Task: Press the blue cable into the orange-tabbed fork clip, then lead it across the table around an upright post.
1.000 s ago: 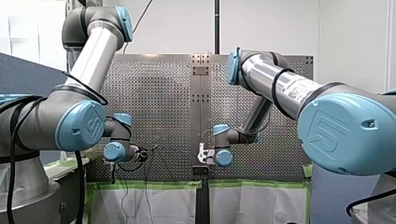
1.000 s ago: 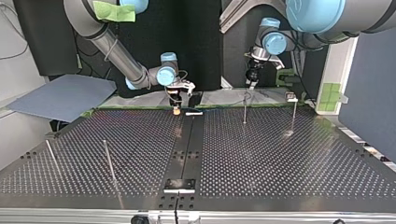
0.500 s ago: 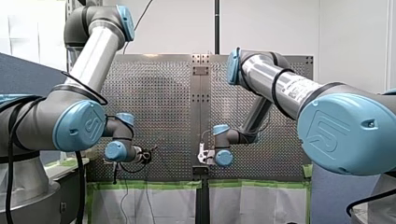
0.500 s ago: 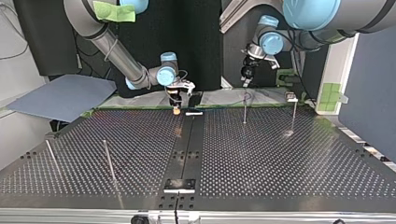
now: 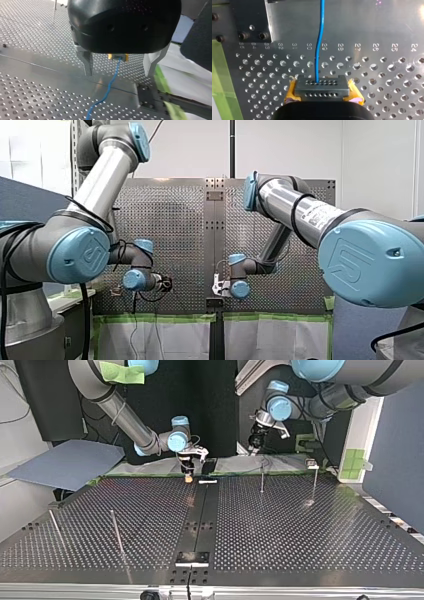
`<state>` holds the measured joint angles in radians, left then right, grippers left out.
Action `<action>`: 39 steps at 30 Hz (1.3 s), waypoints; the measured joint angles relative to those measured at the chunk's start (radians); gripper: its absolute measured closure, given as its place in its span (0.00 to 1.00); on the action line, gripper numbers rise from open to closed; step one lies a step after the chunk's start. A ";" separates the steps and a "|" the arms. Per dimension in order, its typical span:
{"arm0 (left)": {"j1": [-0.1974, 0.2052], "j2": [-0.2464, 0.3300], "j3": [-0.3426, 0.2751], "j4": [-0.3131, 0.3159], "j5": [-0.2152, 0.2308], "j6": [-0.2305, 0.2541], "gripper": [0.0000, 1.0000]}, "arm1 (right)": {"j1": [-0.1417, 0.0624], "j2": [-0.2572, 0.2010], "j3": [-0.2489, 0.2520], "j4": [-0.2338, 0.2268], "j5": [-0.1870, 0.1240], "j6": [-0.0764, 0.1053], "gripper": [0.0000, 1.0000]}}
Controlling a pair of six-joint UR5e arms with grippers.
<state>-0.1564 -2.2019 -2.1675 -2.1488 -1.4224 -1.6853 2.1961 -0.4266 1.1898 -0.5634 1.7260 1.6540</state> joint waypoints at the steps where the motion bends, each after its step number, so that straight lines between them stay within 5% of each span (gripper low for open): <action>1: -0.007 0.000 0.007 0.000 -0.007 -0.007 0.00 | 0.000 0.000 0.000 0.000 0.000 0.000 1.00; 12: -0.105 -0.007 0.105 -0.017 -0.105 -0.081 0.00 | 0.000 0.002 0.000 0.000 -0.003 0.000 1.00; 23: -0.201 -0.097 0.212 -0.099 -0.212 -0.032 0.00 | 0.000 0.003 0.000 0.000 -0.004 -0.001 1.00; 39: -0.186 -0.121 0.301 -0.131 -0.356 -0.007 0.00 | 0.000 0.005 0.000 0.000 -0.005 -0.005 1.00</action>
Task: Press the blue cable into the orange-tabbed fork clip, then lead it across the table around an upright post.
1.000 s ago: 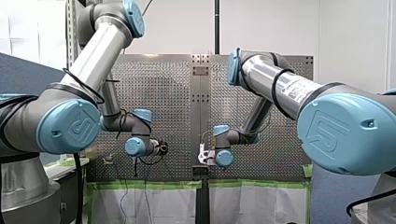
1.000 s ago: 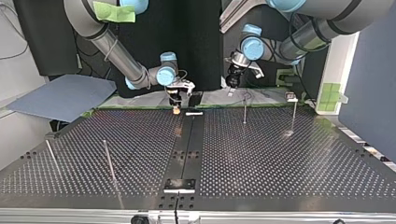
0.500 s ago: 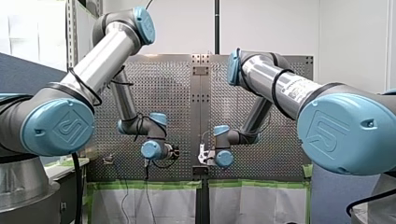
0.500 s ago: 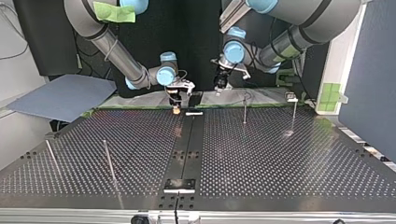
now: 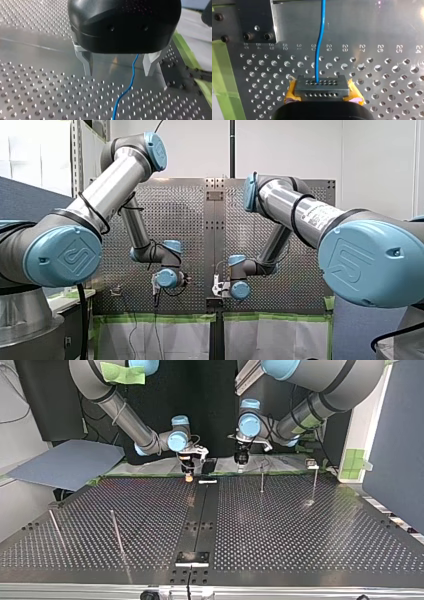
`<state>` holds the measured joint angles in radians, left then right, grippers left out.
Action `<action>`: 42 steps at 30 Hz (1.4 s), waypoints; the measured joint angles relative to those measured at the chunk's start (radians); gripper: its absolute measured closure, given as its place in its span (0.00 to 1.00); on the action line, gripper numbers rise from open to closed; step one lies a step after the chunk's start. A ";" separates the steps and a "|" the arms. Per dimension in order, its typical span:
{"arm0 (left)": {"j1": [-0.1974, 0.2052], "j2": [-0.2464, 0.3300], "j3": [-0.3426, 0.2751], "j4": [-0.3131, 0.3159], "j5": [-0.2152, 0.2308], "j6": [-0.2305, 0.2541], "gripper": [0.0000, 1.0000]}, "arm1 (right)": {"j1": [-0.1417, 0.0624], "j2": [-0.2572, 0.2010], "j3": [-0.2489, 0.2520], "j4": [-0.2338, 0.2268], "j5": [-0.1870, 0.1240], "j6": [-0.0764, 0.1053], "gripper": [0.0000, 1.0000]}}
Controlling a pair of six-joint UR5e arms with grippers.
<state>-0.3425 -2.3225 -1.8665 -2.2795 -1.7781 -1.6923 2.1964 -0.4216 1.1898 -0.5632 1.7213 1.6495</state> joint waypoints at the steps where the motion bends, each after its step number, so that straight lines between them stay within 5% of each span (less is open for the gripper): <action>1: 0.002 0.000 0.001 -0.003 -0.009 0.007 0.00 | 0.000 0.000 0.000 0.000 0.000 0.000 1.00; 17: -0.002 -0.006 0.041 -0.022 -0.150 0.076 0.00 | 0.001 0.001 0.000 0.000 0.000 0.000 1.00; 29: -0.003 -0.088 0.130 -0.108 -0.181 0.045 0.00 | 0.002 0.001 0.000 0.000 -0.001 -0.001 1.00; 42: -0.004 -0.097 0.220 -0.150 -0.196 0.016 0.00 | -0.003 0.002 0.000 -0.001 -0.003 -0.008 1.00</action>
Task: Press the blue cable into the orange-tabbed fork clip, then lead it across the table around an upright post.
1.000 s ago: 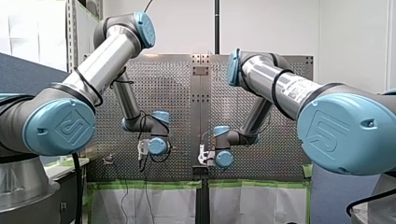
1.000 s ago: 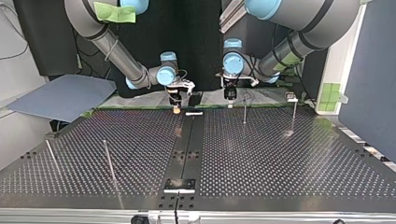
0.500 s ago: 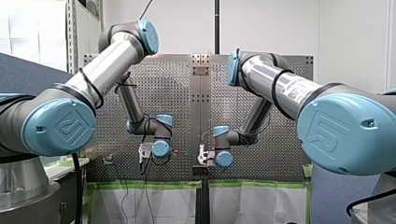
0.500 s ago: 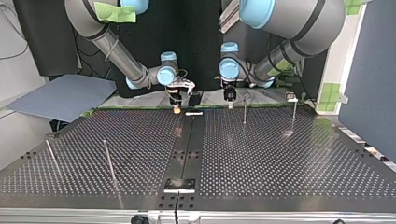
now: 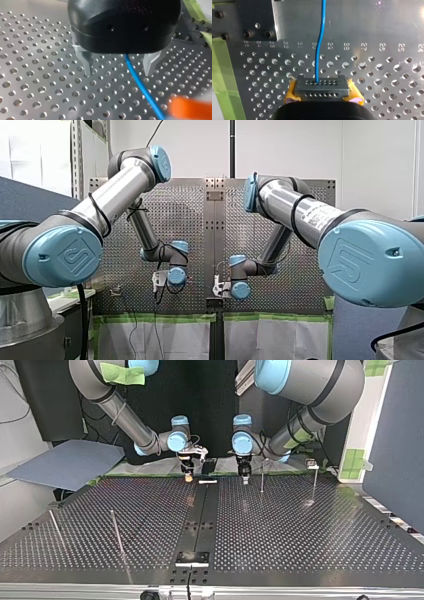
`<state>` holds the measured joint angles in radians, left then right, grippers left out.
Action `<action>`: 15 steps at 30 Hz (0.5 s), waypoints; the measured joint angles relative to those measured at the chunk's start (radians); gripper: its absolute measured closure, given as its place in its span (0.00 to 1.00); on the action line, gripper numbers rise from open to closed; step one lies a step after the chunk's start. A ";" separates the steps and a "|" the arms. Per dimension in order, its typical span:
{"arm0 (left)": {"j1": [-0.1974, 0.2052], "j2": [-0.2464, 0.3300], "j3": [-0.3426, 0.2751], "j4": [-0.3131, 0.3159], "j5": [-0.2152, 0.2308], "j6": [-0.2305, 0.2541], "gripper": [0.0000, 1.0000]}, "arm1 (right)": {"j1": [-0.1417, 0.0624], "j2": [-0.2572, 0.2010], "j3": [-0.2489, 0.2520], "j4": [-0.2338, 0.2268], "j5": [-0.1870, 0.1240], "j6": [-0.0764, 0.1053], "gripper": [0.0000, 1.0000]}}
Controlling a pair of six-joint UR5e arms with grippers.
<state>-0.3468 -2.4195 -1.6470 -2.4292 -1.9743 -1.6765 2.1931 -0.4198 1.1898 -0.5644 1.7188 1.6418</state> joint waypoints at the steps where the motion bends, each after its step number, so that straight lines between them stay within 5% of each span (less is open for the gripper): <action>1: 0.000 0.000 0.002 0.000 -0.002 0.002 0.00 | 0.000 0.000 0.000 0.000 0.000 0.000 1.00; 6: -0.002 0.000 0.004 -0.001 -0.010 0.008 0.00 | -0.001 0.000 0.000 0.000 0.000 0.000 1.00; 8: -0.005 -0.001 0.004 -0.005 -0.018 0.016 0.38 | -0.001 0.000 0.000 0.000 0.000 0.000 1.00; 9: -0.007 -0.001 0.004 -0.010 -0.024 0.021 0.38 | -0.002 0.000 0.000 0.000 0.000 0.000 1.00; 11: -0.012 -0.001 0.004 -0.021 -0.040 0.037 0.85 | -0.002 0.000 0.000 0.000 0.000 0.000 1.00; 12: -0.014 -0.001 0.004 -0.024 -0.048 0.045 0.85 | -0.002 0.000 0.000 0.000 0.000 0.000 1.00; 13: -0.016 -0.001 0.004 -0.026 -0.057 0.054 1.00 | -0.002 0.000 0.000 0.000 0.000 0.001 1.00; 15: -0.020 -0.001 0.004 -0.030 -0.078 0.075 1.00 | -0.002 0.000 0.000 0.000 0.001 0.001 1.00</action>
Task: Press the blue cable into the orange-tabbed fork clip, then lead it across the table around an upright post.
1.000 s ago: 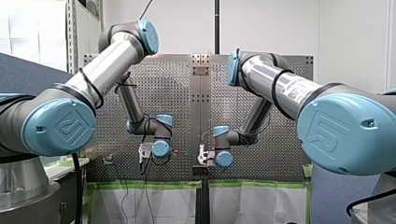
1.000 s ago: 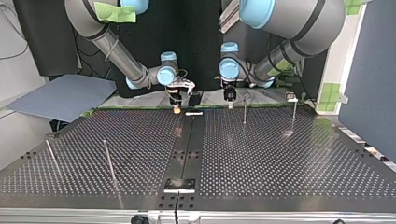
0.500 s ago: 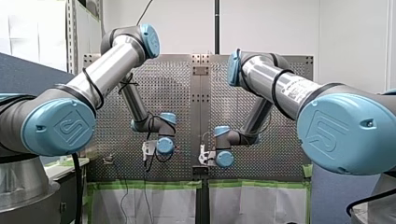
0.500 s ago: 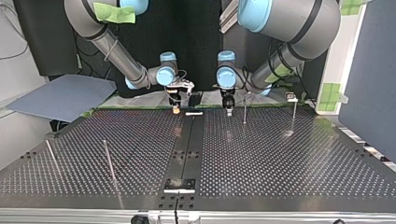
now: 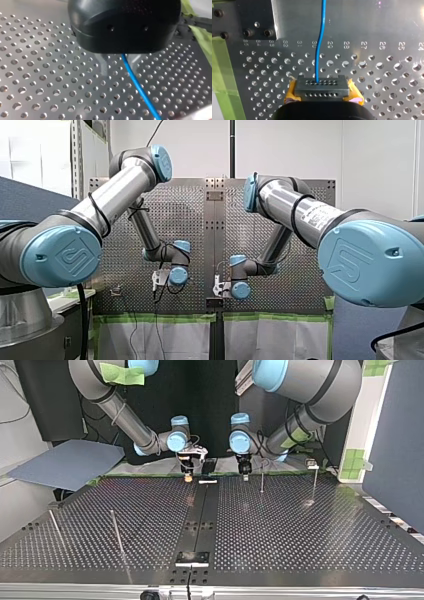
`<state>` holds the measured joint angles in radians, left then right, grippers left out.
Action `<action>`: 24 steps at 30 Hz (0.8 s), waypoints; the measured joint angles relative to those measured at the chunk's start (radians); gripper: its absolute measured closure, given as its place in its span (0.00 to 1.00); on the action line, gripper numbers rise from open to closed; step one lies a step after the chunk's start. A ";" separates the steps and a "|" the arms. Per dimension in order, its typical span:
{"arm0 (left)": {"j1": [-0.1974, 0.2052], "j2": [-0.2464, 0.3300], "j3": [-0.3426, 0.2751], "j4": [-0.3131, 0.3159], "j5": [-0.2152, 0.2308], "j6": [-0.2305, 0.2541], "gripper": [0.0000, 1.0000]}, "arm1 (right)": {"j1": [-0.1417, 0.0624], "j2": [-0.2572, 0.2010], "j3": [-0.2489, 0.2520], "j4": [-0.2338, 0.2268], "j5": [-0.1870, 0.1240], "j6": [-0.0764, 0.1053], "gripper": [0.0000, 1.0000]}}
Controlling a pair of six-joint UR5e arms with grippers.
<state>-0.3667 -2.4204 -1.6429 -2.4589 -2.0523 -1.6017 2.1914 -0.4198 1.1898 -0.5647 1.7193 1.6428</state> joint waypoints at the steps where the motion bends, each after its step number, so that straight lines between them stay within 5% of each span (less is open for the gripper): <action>1: -0.001 0.000 0.000 0.000 -0.010 0.010 1.00 | 0.000 0.000 0.000 0.000 0.000 0.000 1.00; 16: -0.012 0.000 0.000 -0.013 -0.063 0.142 1.00 | 0.000 0.000 0.000 0.005 -0.002 -0.002 1.00; 24: -0.036 0.027 0.000 -0.062 -0.061 0.141 1.00 | -0.003 -0.034 0.022 0.040 0.007 -0.036 1.00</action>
<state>-0.4028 -2.3935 -1.6431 -2.5205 -2.1128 -1.4607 2.1881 -0.4537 1.2122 -0.5246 1.7266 1.6070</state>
